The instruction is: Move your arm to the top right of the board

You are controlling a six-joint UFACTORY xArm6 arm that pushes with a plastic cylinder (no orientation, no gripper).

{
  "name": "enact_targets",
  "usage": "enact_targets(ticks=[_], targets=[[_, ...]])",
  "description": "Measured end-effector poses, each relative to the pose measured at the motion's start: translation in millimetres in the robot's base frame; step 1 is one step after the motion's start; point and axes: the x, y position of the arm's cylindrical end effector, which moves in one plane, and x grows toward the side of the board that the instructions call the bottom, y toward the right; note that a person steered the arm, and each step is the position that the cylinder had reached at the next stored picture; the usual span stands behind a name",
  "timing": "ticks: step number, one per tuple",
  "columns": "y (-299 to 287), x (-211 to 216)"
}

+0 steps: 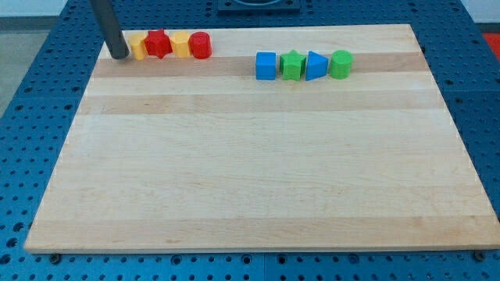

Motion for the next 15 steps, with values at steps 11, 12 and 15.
enact_targets(ticks=[11,12,15], targets=[[186.7,35.4],[191.5,27.2],[161.2,21.0]])
